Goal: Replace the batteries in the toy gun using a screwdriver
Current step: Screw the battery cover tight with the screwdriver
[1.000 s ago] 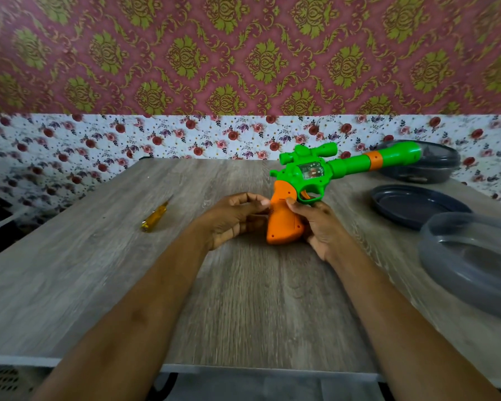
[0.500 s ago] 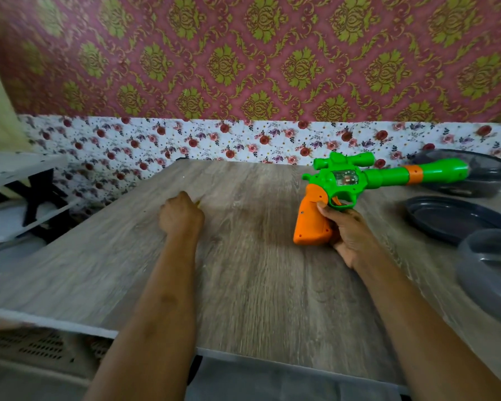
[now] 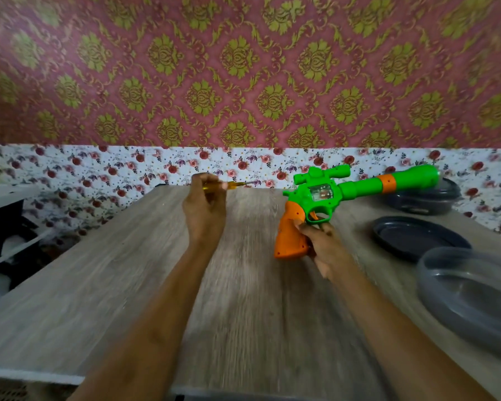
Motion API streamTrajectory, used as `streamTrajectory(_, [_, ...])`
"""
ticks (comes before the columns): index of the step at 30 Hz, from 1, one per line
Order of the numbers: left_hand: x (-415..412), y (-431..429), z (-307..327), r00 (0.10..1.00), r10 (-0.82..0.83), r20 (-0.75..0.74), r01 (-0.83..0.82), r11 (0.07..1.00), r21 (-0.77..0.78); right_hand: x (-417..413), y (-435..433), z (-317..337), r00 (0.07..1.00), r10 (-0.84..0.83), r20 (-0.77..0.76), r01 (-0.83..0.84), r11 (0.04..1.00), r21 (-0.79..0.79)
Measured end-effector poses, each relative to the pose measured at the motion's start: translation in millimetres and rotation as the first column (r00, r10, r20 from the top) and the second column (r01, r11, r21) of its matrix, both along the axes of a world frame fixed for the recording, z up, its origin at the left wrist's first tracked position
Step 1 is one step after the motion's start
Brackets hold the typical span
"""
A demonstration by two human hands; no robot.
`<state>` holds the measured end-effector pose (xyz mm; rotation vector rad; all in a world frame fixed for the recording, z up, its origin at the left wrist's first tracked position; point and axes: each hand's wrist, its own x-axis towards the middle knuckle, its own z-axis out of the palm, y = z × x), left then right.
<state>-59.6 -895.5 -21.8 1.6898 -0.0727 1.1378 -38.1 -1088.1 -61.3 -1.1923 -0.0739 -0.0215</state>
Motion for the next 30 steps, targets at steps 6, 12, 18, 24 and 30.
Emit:
streamTrajectory(6, [9.4,-32.2,10.8,0.996,-0.072,0.059,0.059,0.98,0.189,19.0,-14.2,-6.8,0.998,-0.054,0.04,0.055,0.998,-0.026])
streamTrajectory(12, [-0.4,-36.9,-15.7,0.99,-0.139,0.03,0.132,0.975,0.177,35.0,-28.2,-20.3,0.997,0.025,0.071,-0.025,1.0,0.001])
streamTrajectory(18, [-3.6,-37.6,-23.5,0.986,-0.129,0.102,0.1,0.963,0.251,38.8,-23.6,-21.9,0.996,0.056,0.068,-0.054,0.998,-0.022])
streamTrajectory(24, [-2.9,-38.0,-26.8,0.973,-0.199,0.12,0.131,0.897,0.423,39.2,-22.9,-22.7,0.994,0.047,0.103,-0.042,0.998,-0.051])
streamTrajectory(30, [0.8,-39.0,-27.2,0.962,-0.247,0.12,0.172,0.882,0.439,40.1,-22.1,-22.0,0.994,0.036,0.107,-0.03,0.998,-0.057])
